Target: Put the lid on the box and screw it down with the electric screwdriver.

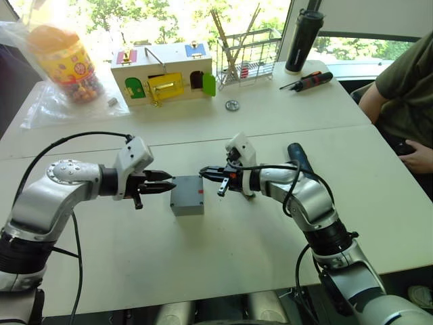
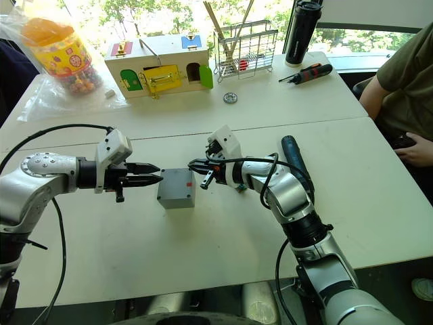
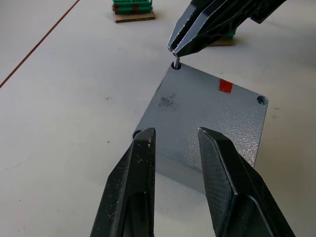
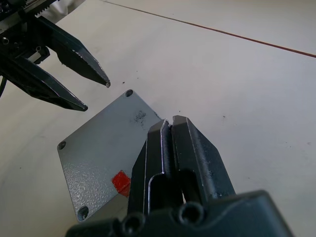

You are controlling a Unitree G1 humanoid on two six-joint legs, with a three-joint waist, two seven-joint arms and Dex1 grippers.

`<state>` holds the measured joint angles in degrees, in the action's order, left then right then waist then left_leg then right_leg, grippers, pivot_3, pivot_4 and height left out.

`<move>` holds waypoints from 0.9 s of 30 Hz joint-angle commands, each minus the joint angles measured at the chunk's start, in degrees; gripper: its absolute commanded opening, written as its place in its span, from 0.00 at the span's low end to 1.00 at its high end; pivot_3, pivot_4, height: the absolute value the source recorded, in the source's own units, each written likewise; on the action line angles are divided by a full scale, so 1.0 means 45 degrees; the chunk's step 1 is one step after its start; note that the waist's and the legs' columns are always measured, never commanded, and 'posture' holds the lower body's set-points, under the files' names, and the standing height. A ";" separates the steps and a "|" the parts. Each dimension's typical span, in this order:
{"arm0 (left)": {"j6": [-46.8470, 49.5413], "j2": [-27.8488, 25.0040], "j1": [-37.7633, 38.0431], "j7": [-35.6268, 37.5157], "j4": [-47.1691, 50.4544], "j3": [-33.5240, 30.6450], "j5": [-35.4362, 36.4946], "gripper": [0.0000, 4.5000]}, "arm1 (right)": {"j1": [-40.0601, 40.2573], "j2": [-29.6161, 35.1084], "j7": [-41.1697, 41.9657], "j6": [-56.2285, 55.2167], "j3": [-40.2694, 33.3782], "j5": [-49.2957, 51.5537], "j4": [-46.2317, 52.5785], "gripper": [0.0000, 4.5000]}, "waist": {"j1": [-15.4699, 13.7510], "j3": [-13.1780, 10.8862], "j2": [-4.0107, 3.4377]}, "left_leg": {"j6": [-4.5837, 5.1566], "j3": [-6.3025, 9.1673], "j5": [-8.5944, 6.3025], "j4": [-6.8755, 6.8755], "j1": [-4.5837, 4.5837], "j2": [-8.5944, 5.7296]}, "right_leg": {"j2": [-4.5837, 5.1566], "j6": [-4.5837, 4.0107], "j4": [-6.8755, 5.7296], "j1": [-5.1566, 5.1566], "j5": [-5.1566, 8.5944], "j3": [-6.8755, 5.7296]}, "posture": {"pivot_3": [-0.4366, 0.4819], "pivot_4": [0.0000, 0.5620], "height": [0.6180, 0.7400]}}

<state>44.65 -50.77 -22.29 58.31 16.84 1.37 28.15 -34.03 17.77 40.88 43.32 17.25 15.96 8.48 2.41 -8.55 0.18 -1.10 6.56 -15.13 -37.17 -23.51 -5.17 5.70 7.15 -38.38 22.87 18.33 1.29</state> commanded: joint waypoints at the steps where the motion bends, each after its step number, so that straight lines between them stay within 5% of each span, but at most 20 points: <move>1: -0.0084 0.0025 -0.0202 -0.0073 0.0097 -0.0093 0.0000 0.29 | -0.0023 -0.0129 0.0024 -0.0268 0.0024 -0.0005 0.0034 0.01 | 0.0002 0.0000 0.0000 | 0.0000 0.0000 0.0000 0.0000 0.0000 0.0000 | 0.0000 0.0000 0.0000 0.0000 0.0000 -0.0001 | 0.48 0.27 1.00; 10: -0.0133 0.0191 -0.0162 -0.0190 0.0123 -0.0082 -0.0029 0.29 | -0.0164 -0.0257 0.0141 -0.0459 0.0249 -0.0122 -0.0238 0.01 | 0.0006 0.0000 0.0000 | 0.0000 0.0000 0.0000 -0.0001 0.0000 0.0000 | -0.0001 0.0000 0.0000 0.0000 0.0000 -0.0001 | 0.48 0.27 1.00; 14: -0.0153 0.0240 -0.0135 -0.0226 0.0129 -0.0088 -0.0023 0.29 | -0.0156 -0.0192 0.0185 -0.0475 0.0213 -0.0158 -0.0122 0.29 | 0.0006 0.0000 0.0000 | 0.0000 0.0000 0.0000 -0.0001 0.0000 0.0000 | -0.0002 0.0000 0.0000 0.0001 0.0000 -0.0001 | 0.48 0.27 1.00; 17: -0.0179 0.0270 -0.0148 -0.0223 0.0129 -0.0083 -0.0016 0.29 | -0.0223 -0.0090 0.0233 -0.0300 0.0084 -0.0102 0.0180 0.63 | 0.0004 0.0000 0.0000 | 0.0000 0.0000 0.0000 -0.0001 0.0000 0.0000 | -0.0002 0.0000 0.0000 0.0000 0.0000 -0.0001 | 0.48 0.27 1.00; 24: -0.0012 0.0707 -0.0749 -0.0114 0.0279 -0.0128 0.0435 0.29 | -0.0707 0.0603 0.0125 0.2182 -0.2222 0.1826 0.2459 0.63 | -0.0052 0.0000 0.0000 | 0.0000 0.0001 0.0000 -0.0005 -0.0001 -0.0002 | 0.0002 0.0000 0.0002 -0.0004 0.0000 -0.0001 | 0.48 0.27 1.00; 27: -0.0080 0.0941 -0.1347 0.0337 0.0550 0.0257 0.0695 0.29 | -0.1586 0.2416 0.0443 0.4813 -0.4633 0.3452 0.3068 0.63 | -0.0177 -0.0002 -0.0001 | 0.0001 0.0004 -0.0001 -0.0014 -0.0001 -0.0005 | 0.0006 0.0000 0.0006 -0.0018 0.0000 -0.0003 | 0.48 0.27 1.00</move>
<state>44.73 -46.48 -27.24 58.47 17.19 1.99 30.04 -39.00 25.48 42.16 60.13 2.79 27.72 19.46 1.61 -8.56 0.17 -1.09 6.57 -15.14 -37.24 -23.51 -5.21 5.76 7.15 -38.34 22.78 18.33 1.28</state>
